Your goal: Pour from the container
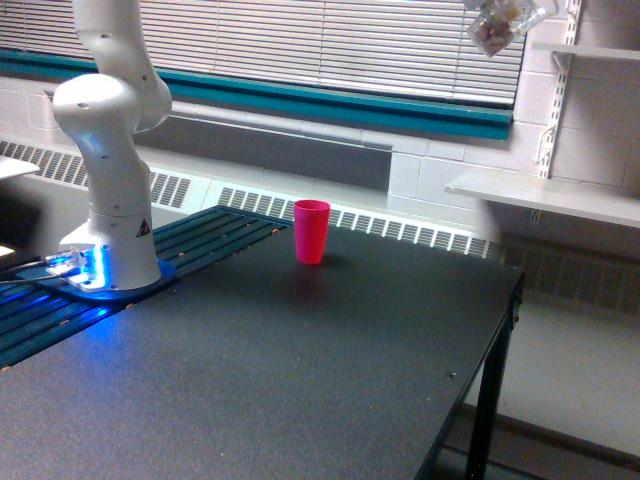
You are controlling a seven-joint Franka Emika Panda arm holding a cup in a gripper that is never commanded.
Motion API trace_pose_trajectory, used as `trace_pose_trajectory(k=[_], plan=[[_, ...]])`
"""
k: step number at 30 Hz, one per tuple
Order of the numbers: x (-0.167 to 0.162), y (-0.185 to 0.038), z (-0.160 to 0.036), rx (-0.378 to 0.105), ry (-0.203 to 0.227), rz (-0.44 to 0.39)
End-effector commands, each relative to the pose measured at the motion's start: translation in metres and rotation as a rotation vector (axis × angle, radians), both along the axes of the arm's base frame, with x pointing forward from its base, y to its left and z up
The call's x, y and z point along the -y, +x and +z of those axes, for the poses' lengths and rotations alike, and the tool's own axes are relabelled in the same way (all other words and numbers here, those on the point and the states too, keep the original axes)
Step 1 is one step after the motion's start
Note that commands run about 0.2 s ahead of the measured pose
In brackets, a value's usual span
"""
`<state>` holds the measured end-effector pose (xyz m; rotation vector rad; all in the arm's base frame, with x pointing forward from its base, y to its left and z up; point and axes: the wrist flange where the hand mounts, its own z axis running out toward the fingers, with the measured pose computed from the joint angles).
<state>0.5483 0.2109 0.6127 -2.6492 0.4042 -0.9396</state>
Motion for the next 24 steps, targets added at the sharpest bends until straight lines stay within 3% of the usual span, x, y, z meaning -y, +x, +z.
trace_pose_trajectory(k=[1,13,24], plan=[[-0.001,0.000,0.001,0.003,0.000,0.002],[-0.019,-0.008,-0.013,0.003,-0.013,0.039],[-0.054,-0.030,-0.048,-0.008,-0.063,0.131]])
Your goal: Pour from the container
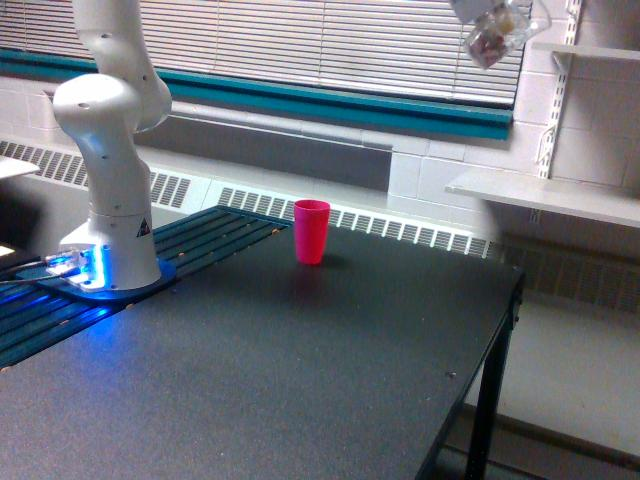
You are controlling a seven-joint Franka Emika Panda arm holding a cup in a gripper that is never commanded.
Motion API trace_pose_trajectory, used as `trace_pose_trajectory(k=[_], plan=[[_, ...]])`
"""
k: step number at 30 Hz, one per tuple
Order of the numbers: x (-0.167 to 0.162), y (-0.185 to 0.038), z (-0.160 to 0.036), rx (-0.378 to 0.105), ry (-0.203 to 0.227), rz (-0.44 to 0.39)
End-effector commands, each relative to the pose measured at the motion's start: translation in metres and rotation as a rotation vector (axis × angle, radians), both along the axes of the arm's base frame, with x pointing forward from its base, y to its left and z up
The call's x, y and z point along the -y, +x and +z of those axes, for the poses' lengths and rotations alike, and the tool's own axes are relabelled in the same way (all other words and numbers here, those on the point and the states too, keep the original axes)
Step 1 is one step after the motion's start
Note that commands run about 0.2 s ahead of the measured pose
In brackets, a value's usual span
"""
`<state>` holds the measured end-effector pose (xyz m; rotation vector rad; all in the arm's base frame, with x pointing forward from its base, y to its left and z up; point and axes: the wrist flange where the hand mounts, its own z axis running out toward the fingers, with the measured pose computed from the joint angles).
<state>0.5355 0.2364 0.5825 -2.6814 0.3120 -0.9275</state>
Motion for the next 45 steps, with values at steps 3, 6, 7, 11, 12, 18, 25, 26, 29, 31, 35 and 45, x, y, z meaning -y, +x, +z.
trace_pose_trajectory(k=[3,6,7,11,12,18,25,26,29,31,35,45], plan=[[-0.037,-0.026,-0.026,-0.001,-0.051,0.101],[-0.042,-0.033,-0.032,0.001,-0.065,0.118],[-0.044,-0.036,-0.034,0.001,-0.071,0.128],[-0.049,-0.047,-0.040,0.009,-0.099,0.155],[-0.051,-0.050,-0.041,0.012,-0.107,0.164],[-0.054,-0.067,-0.045,0.027,-0.142,0.195],[-0.055,-0.089,-0.057,0.034,-0.183,0.230],[-0.054,-0.092,-0.060,0.033,-0.187,0.234],[-0.049,-0.100,-0.072,0.023,-0.197,0.238],[-0.048,-0.107,-0.079,0.018,-0.209,0.245],[-0.043,-0.118,-0.096,0.006,-0.233,0.253],[-0.027,-0.141,-0.143,-0.047,-0.311,0.253]])
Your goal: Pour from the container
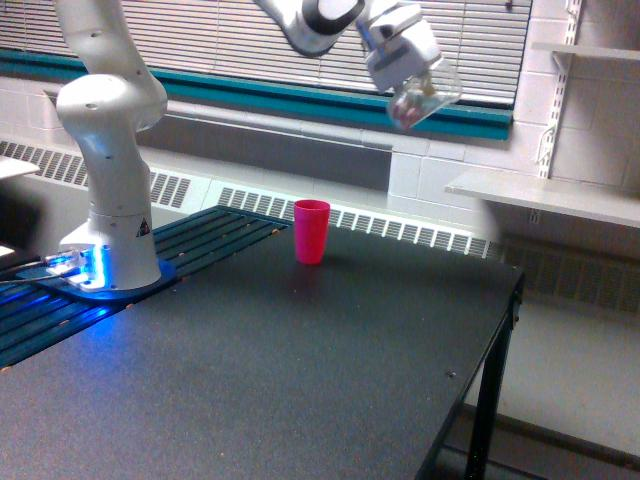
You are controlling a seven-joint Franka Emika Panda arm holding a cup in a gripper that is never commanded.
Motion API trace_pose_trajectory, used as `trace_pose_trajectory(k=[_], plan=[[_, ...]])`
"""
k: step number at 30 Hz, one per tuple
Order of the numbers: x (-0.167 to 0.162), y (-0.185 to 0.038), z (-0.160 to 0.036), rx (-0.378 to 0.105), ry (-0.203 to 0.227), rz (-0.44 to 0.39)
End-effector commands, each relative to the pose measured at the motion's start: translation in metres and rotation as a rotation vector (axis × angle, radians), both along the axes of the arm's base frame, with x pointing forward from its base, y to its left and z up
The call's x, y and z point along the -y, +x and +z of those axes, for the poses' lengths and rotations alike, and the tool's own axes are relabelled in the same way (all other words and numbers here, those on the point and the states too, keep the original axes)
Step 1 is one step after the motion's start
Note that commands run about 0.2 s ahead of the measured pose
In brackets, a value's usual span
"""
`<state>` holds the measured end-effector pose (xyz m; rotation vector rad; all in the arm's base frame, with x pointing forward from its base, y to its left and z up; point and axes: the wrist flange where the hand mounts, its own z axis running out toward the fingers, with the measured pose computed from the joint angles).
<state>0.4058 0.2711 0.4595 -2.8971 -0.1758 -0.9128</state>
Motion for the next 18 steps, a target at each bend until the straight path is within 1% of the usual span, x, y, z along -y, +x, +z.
trace_pose_trajectory(k=[1,5,11,14,18], plan=[[0.007,-0.014,-0.024,-0.018,-0.040,-0.009],[0.004,-0.024,-0.037,-0.027,-0.075,0.003],[-0.003,-0.038,-0.050,-0.036,-0.111,0.024],[-0.011,-0.048,-0.053,-0.033,-0.127,0.046],[-0.016,-0.060,-0.061,-0.045,-0.140,0.071]])
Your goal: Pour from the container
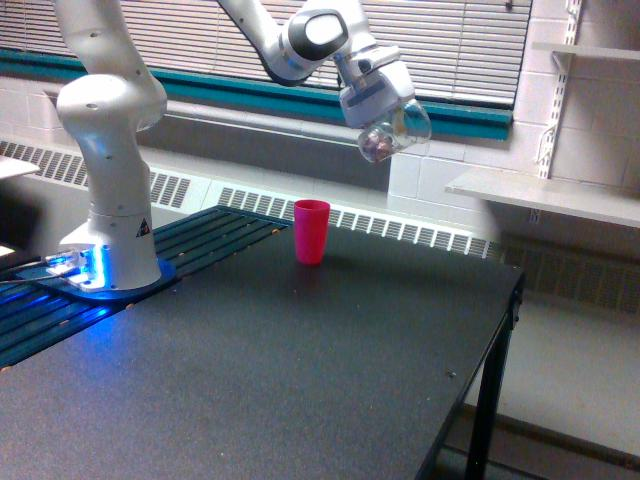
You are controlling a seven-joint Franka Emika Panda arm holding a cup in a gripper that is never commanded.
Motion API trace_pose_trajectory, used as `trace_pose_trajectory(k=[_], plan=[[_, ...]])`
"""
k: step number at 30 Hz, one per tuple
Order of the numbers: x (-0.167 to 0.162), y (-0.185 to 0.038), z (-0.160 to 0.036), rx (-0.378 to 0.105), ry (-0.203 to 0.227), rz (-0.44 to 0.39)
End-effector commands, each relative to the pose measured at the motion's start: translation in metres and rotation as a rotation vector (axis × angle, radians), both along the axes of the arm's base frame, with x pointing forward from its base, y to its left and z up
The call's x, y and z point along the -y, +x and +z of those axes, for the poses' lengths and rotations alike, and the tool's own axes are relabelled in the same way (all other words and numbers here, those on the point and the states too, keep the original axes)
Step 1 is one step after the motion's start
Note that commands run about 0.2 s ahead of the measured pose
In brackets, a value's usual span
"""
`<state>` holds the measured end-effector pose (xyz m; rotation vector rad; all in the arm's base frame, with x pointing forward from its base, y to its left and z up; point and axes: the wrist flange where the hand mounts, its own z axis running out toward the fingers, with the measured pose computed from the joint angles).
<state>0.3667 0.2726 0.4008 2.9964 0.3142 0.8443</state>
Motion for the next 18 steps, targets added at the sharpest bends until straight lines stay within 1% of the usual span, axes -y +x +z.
trace_pose_trajectory(k=[1,6,12,18], plan=[[-0.015,-0.024,-0.004,0.001,-0.006,0.026],[-0.012,-0.037,-0.011,-0.008,-0.015,0.043],[0.002,-0.050,-0.017,-0.024,-0.028,0.053],[0.019,-0.062,-0.025,-0.037,-0.055,0.053]])
